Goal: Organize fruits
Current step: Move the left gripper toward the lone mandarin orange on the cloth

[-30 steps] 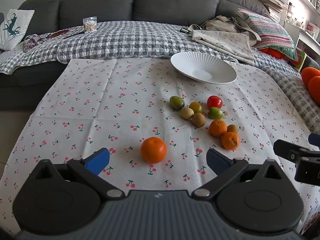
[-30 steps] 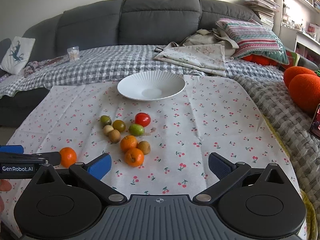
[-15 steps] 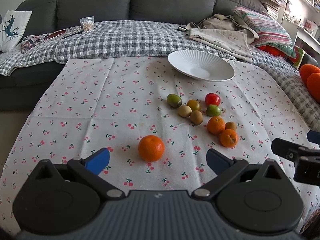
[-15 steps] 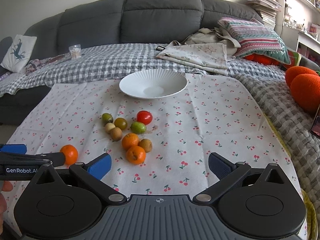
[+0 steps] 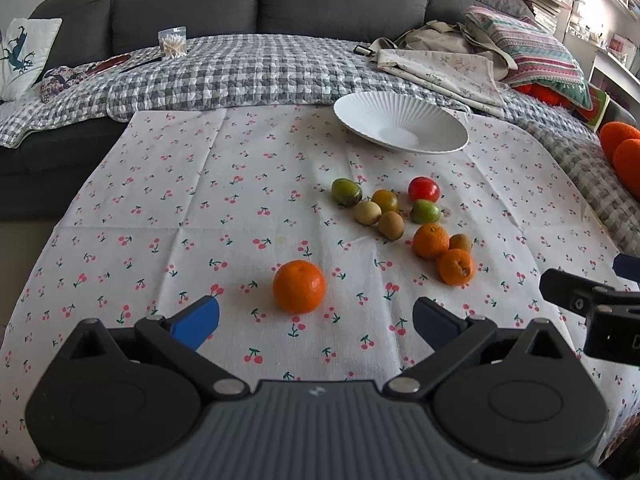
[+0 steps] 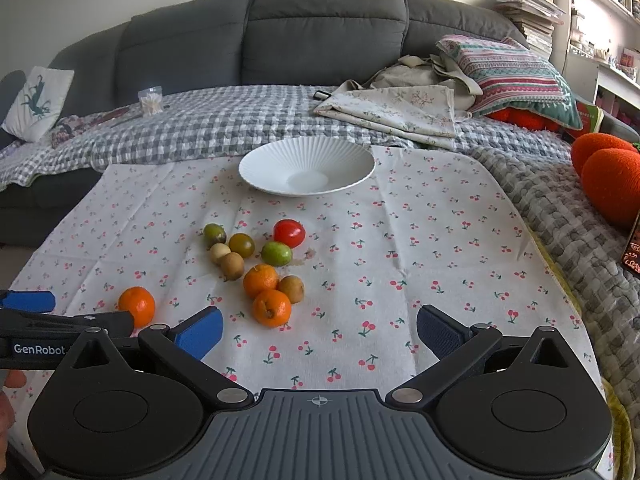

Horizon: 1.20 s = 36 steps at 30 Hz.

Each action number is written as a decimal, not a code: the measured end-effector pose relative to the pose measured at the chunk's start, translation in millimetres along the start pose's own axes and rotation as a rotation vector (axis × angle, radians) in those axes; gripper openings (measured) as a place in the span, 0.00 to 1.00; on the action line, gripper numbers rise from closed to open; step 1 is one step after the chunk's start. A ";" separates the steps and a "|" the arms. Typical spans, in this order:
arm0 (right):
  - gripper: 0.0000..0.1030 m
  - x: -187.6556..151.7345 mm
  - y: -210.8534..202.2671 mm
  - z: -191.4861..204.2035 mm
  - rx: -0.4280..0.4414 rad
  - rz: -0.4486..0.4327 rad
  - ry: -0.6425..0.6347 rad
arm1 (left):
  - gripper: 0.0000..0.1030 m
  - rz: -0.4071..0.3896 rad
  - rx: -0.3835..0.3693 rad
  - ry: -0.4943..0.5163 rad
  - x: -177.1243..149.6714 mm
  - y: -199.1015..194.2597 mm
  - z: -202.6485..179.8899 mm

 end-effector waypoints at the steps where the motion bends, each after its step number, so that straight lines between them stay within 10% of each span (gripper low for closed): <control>1: 1.00 -0.3 0.2 -0.1 -0.002 0.001 -0.001 | 0.99 0.000 0.005 -0.003 0.0 0.1 0.6; 36: 0.99 -8.4 17.8 2.5 0.075 0.038 0.025 | 0.99 0.016 0.021 0.031 -2.3 14.4 10.0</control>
Point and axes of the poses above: each gripper's, at about its wrist camera, not at the fingertips, and y roughly the way its jaws point, z to its left, x to its top, the point moved 9 cm from there along y, roughly the way its jaws point, and after that the axes turned 3 degrees about -y, right-handed, at the moved point
